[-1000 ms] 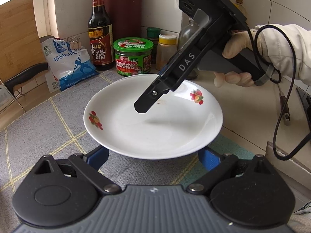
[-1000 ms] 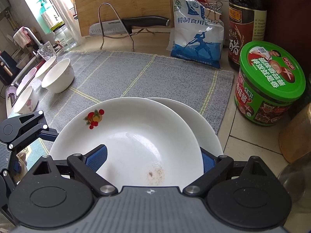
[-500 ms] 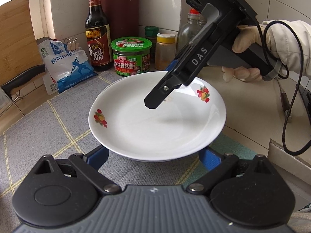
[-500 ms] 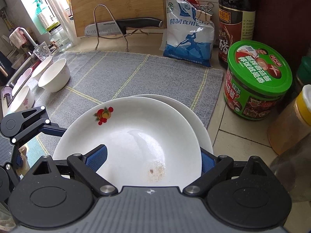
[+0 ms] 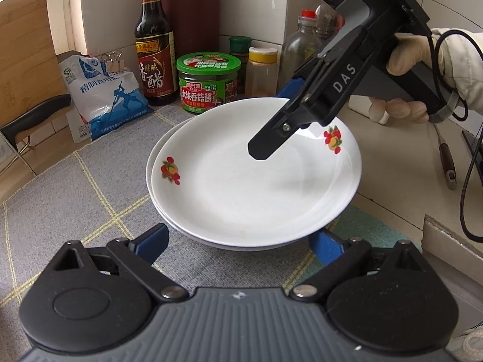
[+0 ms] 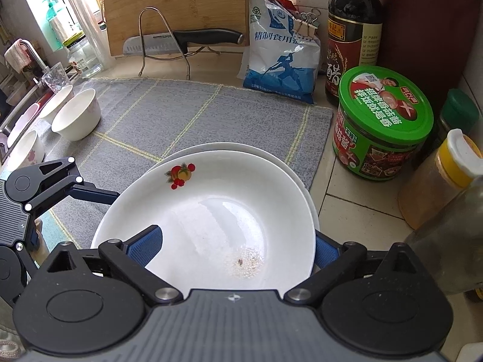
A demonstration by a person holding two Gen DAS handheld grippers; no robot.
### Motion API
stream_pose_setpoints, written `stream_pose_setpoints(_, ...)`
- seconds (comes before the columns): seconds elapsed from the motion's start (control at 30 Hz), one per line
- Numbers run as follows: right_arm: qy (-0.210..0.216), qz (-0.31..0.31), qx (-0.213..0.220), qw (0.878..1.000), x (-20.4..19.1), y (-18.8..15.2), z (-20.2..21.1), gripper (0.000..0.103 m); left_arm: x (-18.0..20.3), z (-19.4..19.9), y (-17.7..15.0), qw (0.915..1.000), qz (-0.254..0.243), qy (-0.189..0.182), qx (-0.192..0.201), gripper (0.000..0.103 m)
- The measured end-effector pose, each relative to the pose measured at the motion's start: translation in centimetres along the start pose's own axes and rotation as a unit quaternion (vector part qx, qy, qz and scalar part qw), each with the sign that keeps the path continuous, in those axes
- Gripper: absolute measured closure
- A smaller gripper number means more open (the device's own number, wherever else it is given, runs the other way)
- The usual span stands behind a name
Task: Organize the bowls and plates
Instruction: 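Open the right gripper and withdraw from the three stacked plates, then move the left gripper toward the white bowls on the towel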
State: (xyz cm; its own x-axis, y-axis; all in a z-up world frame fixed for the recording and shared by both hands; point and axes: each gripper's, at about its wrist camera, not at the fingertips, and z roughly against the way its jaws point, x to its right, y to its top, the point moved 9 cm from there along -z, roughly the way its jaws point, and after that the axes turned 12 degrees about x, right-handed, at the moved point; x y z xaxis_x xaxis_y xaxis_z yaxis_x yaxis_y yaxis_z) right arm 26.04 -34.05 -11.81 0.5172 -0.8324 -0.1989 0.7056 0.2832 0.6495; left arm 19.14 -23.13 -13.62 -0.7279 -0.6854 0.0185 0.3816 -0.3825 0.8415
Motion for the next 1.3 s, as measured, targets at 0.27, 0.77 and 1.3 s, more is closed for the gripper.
stream_pose_setpoints(0.27,-0.033,0.003,-0.005,0.999,0.1,0.0,0.1,0.0,0.1,0.2,0.0,1.0,-0.003,-0.001,0.002,0.004)
stream_pose_setpoints(0.77,-0.089,0.033,0.001,0.995,-1.2,-1.1,1.3,0.0,-0.1,0.5,0.1,0.9999,-0.007,-0.006,0.009,0.004)
stream_pose_setpoints(1.3,-0.12,0.066,0.098,0.986,-6.3,1.8,2.5,0.0,-3.0,5.4,0.8,0.9963,0.028,0.071,0.039,0.004)
